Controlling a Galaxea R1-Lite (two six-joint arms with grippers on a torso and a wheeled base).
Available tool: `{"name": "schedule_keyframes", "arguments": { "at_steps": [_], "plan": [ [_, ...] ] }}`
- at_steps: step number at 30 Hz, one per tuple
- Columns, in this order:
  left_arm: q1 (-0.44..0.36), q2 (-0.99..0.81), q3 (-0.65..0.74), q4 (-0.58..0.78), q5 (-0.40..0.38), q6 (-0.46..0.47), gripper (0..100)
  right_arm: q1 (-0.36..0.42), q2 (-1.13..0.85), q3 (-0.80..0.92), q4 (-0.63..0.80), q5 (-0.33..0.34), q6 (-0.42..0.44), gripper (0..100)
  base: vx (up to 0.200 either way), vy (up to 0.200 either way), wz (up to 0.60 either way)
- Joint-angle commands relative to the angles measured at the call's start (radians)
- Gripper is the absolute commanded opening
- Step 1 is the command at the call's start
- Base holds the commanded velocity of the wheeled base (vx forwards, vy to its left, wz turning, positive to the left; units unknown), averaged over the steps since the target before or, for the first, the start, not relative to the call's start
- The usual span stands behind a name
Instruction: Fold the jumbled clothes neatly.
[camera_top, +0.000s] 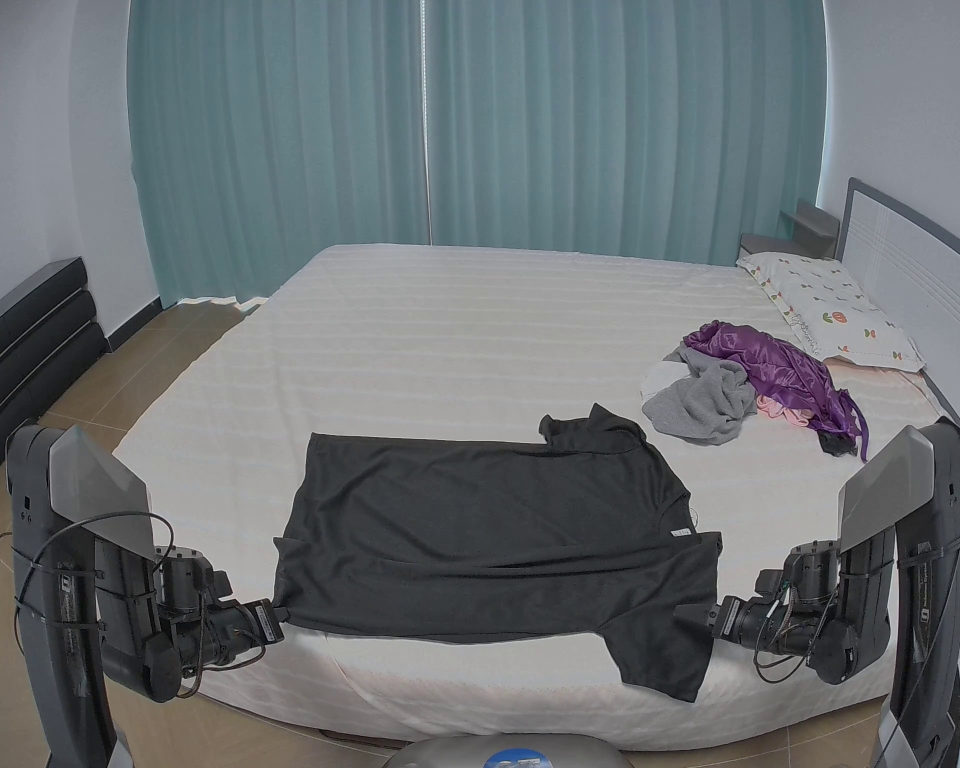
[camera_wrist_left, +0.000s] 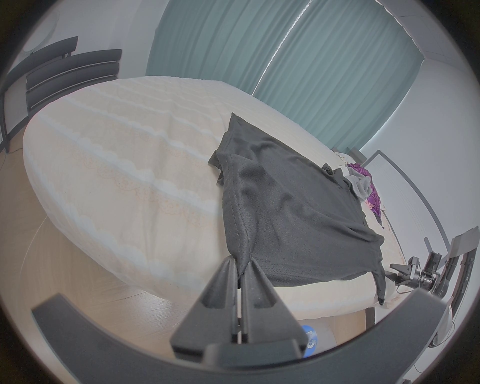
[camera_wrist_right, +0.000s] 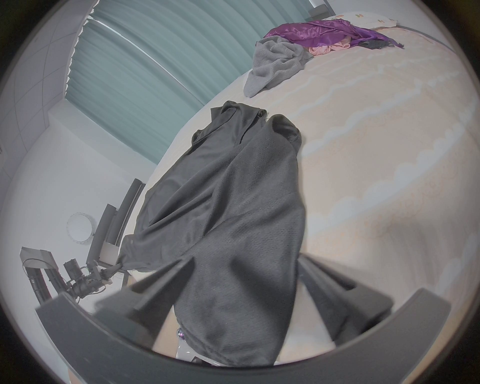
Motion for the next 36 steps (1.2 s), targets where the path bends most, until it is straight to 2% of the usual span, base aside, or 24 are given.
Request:
{"name": "schedule_keyframes", "arguments": {
  "at_steps": [1, 3, 14, 19, 23, 27, 36],
  "plan": [
    [0.0, 0.001, 0.0, 0.0, 0.0, 0.0, 0, 0.001, 0.005, 0.004, -0.015, -0.026, -0.002, 0, 0.0, 0.0, 0.0],
    [0.0, -0.001, 0.0, 0.0, 0.0, 0.0, 0, -0.001, 0.008, 0.012, -0.015, -0.05, -0.01, 0, 0.0, 0.0, 0.0],
    [0.006, -0.004, 0.0, 0.0, 0.0, 0.006, 0, -0.022, -0.048, 0.073, -0.015, -0.047, -0.014, 0, 0.0, 0.0, 0.0],
    [0.018, -0.007, 0.001, -0.005, 0.0, 0.01, 0, -0.047, -0.088, 0.11, -0.015, -0.022, -0.014, 0, 0.0, 0.0, 0.0],
    [0.029, -0.03, 0.006, -0.005, 0.0, 0.017, 0, -0.068, -0.134, 0.157, -0.017, 0.054, -0.016, 0, 0.0, 0.0, 0.0],
    [0.047, -0.07, 0.018, 0.009, -0.011, 0.038, 0, -0.08, -0.177, 0.199, -0.017, 0.099, -0.016, 0, 0.0, 0.0, 0.0],
    [0.083, -0.078, 0.037, 0.01, -0.012, 0.107, 0, -0.108, -0.211, 0.213, -0.003, 0.123, -0.024, 0, 0.0, 0.0, 0.0]
  ]
}}
